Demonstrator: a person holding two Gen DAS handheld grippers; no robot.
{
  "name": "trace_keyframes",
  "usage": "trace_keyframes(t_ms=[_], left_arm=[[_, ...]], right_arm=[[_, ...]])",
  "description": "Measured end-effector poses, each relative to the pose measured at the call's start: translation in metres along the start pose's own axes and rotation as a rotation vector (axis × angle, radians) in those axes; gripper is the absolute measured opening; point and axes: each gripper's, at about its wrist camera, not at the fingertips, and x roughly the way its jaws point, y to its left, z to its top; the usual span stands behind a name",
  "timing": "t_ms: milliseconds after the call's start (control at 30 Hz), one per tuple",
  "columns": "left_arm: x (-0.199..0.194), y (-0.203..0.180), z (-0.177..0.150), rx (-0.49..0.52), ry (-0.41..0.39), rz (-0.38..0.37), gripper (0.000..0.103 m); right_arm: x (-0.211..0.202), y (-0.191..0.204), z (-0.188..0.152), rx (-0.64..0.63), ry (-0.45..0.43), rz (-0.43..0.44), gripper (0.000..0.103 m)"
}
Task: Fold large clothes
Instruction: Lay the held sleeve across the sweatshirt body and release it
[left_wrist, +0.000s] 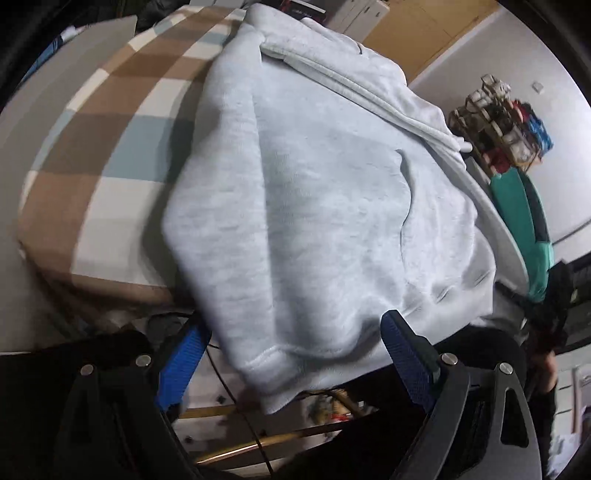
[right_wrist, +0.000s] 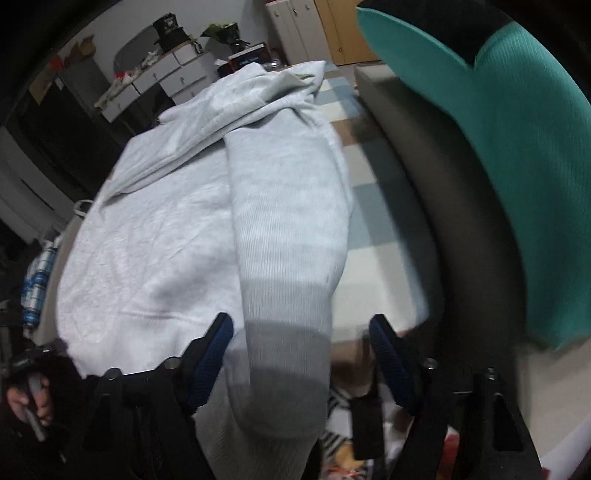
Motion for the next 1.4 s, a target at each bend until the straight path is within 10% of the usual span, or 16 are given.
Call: trace_keyframes(t_ms=[100, 267, 467, 667, 933, 1400], left_arm=[[0.006, 0.005, 0.006, -0.07, 0.0, -0.014, 0.087], [0.009, 0.007, -0.001, -0.076, 0.007, -0.001, 0.042], [-0.004, -0.001, -0.005, 0.007, -0.013, 0.02, 0.025], [-0.029, -0.01, 0.004, 0.156, -0.041, 0.143, 0.024], [-0.023, -0.001, 0.005, 0.151, 0.054, 0.129, 0.024], [-0.036, 0.006, 0.02, 0.225, 0.087, 0.196, 0.026]], right_arm=[[0.003, 0.012, -0.004, -0.038, 0.01, 0.045, 0.019], [-0.009, 0.03, -0.004, -0.103, -0.06, 0.006, 0.012], [-0.029, 0.06, -0.003, -0.253, -0.163, -0.137, 0.008], [-0.031, 0.063, -0.002, -0.283, -0.121, -0.242, 0.007], [-0.009, 0.041, -0.016, -0.295, -0.003, -0.292, 0.007], [-0.011, 0.044, -0.024, -0.325, 0.067, -0.087, 0.009]])
